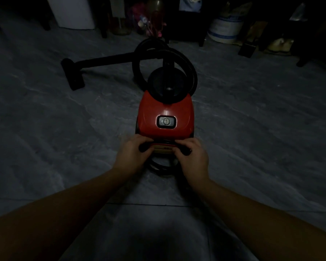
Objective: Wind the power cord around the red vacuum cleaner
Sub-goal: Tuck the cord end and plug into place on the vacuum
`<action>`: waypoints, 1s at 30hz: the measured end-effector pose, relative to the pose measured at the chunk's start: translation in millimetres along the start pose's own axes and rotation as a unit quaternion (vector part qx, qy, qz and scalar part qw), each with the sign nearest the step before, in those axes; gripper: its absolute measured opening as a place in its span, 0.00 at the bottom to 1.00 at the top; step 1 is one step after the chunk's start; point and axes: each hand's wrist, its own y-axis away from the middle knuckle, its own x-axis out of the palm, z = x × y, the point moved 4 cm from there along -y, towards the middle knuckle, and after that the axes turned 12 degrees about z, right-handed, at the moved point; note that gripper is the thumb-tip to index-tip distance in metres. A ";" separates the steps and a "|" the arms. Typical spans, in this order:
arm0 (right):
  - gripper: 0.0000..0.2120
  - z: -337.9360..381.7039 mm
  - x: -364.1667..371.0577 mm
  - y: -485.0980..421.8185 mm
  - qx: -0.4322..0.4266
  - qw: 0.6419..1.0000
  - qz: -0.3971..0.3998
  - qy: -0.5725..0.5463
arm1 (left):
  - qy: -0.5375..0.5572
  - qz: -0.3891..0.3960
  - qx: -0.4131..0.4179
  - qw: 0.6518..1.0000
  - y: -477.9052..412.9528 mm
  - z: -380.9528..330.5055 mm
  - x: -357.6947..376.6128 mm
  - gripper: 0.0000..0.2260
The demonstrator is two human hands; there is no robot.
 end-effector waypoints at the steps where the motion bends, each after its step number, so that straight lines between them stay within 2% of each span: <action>1: 0.09 0.1 0.0 -0.8 0.003 1.000 -0.006 0.000 | 0.000 -0.007 -0.002 1.000 -0.2 -0.4 0.1 0.11; 13: 0.06 -6.4 1.1 -9.1 0.009 1.000 0.003 0.022 | 0.011 -0.029 -0.044 0.999 -4.8 3.5 2.8 0.07; 21: 0.06 -10.0 0.5 -11.1 0.040 0.999 0.010 -0.008 | 0.005 -0.027 -0.059 0.998 -4.7 1.2 3.0 0.09; 26: 0.05 -16.4 -0.2 -10.7 0.052 0.998 0.008 -0.036 | 0.021 -0.011 -0.068 0.997 -6.9 6.0 3.0 0.08; 30: 0.04 -17.4 -1.2 -14.7 0.046 0.999 0.019 -0.010 | 0.022 0.003 -0.079 0.997 -10.3 8.7 2.7 0.06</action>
